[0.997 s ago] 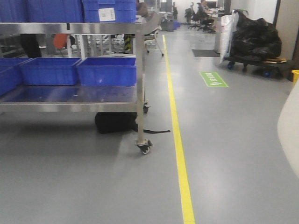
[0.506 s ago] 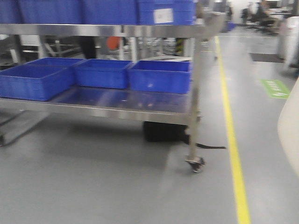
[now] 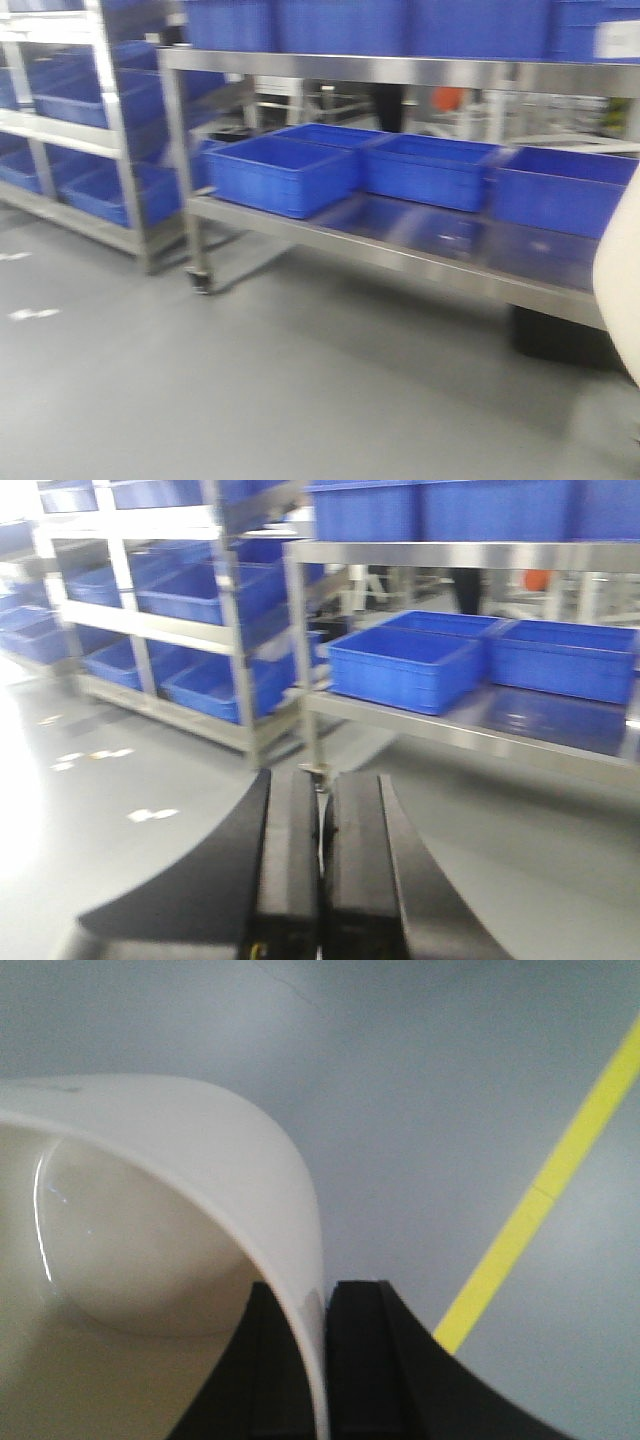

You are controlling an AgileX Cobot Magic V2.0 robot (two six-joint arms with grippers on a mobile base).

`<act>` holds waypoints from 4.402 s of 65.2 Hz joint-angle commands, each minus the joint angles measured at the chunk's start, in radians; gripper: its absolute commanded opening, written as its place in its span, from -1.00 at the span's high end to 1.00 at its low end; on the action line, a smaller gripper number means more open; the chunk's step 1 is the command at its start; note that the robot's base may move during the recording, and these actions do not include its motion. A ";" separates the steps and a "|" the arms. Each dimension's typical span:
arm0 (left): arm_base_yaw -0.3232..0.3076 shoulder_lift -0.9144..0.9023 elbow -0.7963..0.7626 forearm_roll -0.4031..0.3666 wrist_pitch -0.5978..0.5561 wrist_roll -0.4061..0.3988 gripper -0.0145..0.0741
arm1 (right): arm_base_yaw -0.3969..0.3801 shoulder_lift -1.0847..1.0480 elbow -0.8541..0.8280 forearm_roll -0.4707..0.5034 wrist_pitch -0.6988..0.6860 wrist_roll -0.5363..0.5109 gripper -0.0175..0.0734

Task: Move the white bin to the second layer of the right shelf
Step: 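Drive toward the windows between the blue crate shelves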

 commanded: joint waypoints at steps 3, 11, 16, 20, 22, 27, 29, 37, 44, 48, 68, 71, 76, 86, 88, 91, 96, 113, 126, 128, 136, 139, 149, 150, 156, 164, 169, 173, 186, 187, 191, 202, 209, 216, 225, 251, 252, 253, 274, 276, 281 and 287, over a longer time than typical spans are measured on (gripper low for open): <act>-0.004 -0.013 0.037 -0.006 -0.084 -0.003 0.48 | -0.008 -0.002 -0.029 -0.002 -0.042 -0.004 0.50; -0.004 -0.013 0.037 -0.006 -0.084 -0.003 0.48 | -0.008 -0.002 -0.029 -0.002 -0.042 -0.004 0.50; -0.004 -0.013 0.037 -0.006 -0.084 -0.003 0.48 | -0.008 -0.002 -0.029 -0.002 -0.042 -0.004 0.50; -0.004 -0.013 0.037 -0.006 -0.084 -0.003 0.48 | -0.008 -0.002 -0.029 -0.002 -0.042 -0.004 0.50; -0.004 -0.013 0.037 -0.006 -0.084 -0.003 0.48 | -0.008 -0.002 -0.029 -0.002 -0.040 -0.004 0.50; -0.004 -0.013 0.037 -0.006 -0.084 -0.003 0.48 | -0.008 -0.002 -0.029 -0.002 -0.040 -0.004 0.50; -0.004 -0.013 0.037 -0.006 -0.084 -0.003 0.48 | -0.008 -0.002 -0.029 -0.002 -0.040 -0.004 0.50; -0.004 -0.013 0.037 -0.006 -0.084 -0.003 0.48 | -0.008 -0.002 -0.029 -0.002 -0.039 -0.004 0.50; -0.004 -0.013 0.037 -0.006 -0.084 -0.003 0.48 | -0.008 -0.002 -0.029 -0.002 -0.039 -0.004 0.50; -0.004 -0.013 0.037 -0.006 -0.084 -0.003 0.48 | -0.008 -0.002 -0.029 -0.002 -0.039 -0.004 0.50; -0.004 -0.013 0.037 -0.006 -0.084 -0.003 0.48 | -0.008 -0.002 -0.029 -0.002 -0.039 -0.004 0.50; -0.004 -0.013 0.037 -0.006 -0.084 -0.003 0.48 | -0.008 -0.002 -0.029 -0.002 -0.039 -0.004 0.50; -0.004 -0.013 0.037 -0.006 -0.084 -0.003 0.48 | -0.008 -0.002 -0.029 -0.002 -0.039 -0.004 0.50; -0.004 -0.013 0.037 -0.006 -0.084 -0.003 0.48 | -0.008 -0.002 -0.029 -0.002 -0.039 -0.004 0.50; -0.004 -0.013 0.037 -0.006 -0.084 -0.003 0.48 | -0.008 -0.002 -0.029 -0.002 -0.039 -0.004 0.50; -0.004 -0.013 0.037 -0.006 -0.084 -0.003 0.48 | -0.008 -0.002 -0.029 -0.002 -0.039 -0.004 0.50; -0.004 -0.013 0.037 -0.006 -0.084 -0.003 0.48 | -0.008 -0.002 -0.029 -0.002 -0.039 -0.004 0.50; -0.004 -0.013 0.037 -0.006 -0.084 -0.003 0.48 | -0.008 -0.002 -0.029 -0.002 -0.039 -0.004 0.50; -0.004 -0.013 0.037 -0.006 -0.084 -0.003 0.48 | -0.008 -0.002 -0.029 -0.002 -0.039 -0.004 0.50; -0.004 -0.013 0.037 -0.006 -0.084 -0.003 0.48 | -0.008 -0.002 -0.029 -0.002 -0.039 -0.004 0.50; -0.004 -0.013 0.037 -0.006 -0.084 -0.003 0.48 | -0.008 -0.002 -0.029 -0.002 -0.039 -0.004 0.50; -0.004 -0.013 0.037 -0.006 -0.084 -0.003 0.48 | -0.008 -0.002 -0.029 -0.002 -0.039 -0.004 0.50; -0.004 -0.013 0.037 -0.006 -0.084 -0.003 0.48 | -0.008 -0.002 -0.029 -0.002 -0.039 -0.004 0.50; -0.004 -0.013 0.037 -0.006 -0.084 -0.003 0.48 | -0.008 -0.002 -0.029 -0.002 -0.039 -0.004 0.50; -0.004 -0.013 0.037 -0.006 -0.084 -0.003 0.48 | -0.008 -0.002 -0.029 -0.002 -0.039 -0.004 0.50; -0.004 -0.013 0.037 -0.006 -0.084 -0.003 0.48 | -0.008 -0.002 -0.029 -0.002 -0.039 -0.004 0.50; -0.004 -0.013 0.037 -0.006 -0.084 -0.003 0.48 | -0.008 -0.002 -0.029 -0.002 -0.039 -0.004 0.50; -0.004 -0.013 0.037 -0.006 -0.084 -0.003 0.48 | -0.008 -0.002 -0.029 -0.002 -0.038 -0.004 0.50; -0.004 -0.013 0.037 -0.006 -0.084 -0.003 0.48 | -0.008 -0.002 -0.029 -0.002 -0.039 -0.004 0.50; -0.004 -0.013 0.037 -0.006 -0.084 -0.003 0.48 | -0.008 -0.002 -0.029 -0.002 -0.039 -0.004 0.50; -0.004 -0.013 0.037 -0.006 -0.084 -0.003 0.48 | -0.008 -0.002 -0.029 -0.002 -0.039 -0.004 0.50; -0.004 -0.013 0.037 -0.006 -0.084 -0.003 0.48 | -0.008 -0.002 -0.029 -0.002 -0.039 -0.004 0.50; -0.004 -0.013 0.037 -0.006 -0.084 -0.003 0.48 | -0.008 -0.002 -0.029 -0.002 -0.038 -0.004 0.50; -0.004 -0.013 0.037 -0.006 -0.084 -0.003 0.48 | -0.008 -0.002 -0.029 -0.002 -0.037 -0.004 0.50; -0.004 -0.013 0.037 -0.006 -0.084 -0.003 0.48 | -0.008 -0.002 -0.029 -0.002 -0.037 -0.004 0.50; -0.004 -0.013 0.037 -0.006 -0.084 -0.003 0.48 | -0.008 -0.002 -0.029 -0.002 -0.035 -0.004 0.50; -0.004 -0.013 0.037 -0.006 -0.084 -0.003 0.48 | -0.008 -0.002 -0.029 -0.002 -0.035 -0.004 0.50; -0.004 -0.013 0.037 -0.006 -0.084 -0.003 0.48 | -0.008 -0.002 -0.029 -0.002 -0.035 -0.004 0.50; -0.004 -0.013 0.037 -0.006 -0.084 -0.003 0.48 | -0.008 -0.002 -0.029 -0.002 -0.034 -0.004 0.50; -0.004 -0.013 0.037 -0.006 -0.084 -0.003 0.48 | -0.008 -0.002 -0.029 -0.002 -0.034 -0.004 0.50; -0.004 -0.013 0.037 -0.006 -0.084 -0.003 0.48 | -0.008 -0.002 -0.029 -0.002 -0.034 -0.004 0.50; -0.004 -0.013 0.037 -0.006 -0.084 -0.003 0.48 | -0.008 -0.002 -0.029 -0.002 -0.034 -0.004 0.50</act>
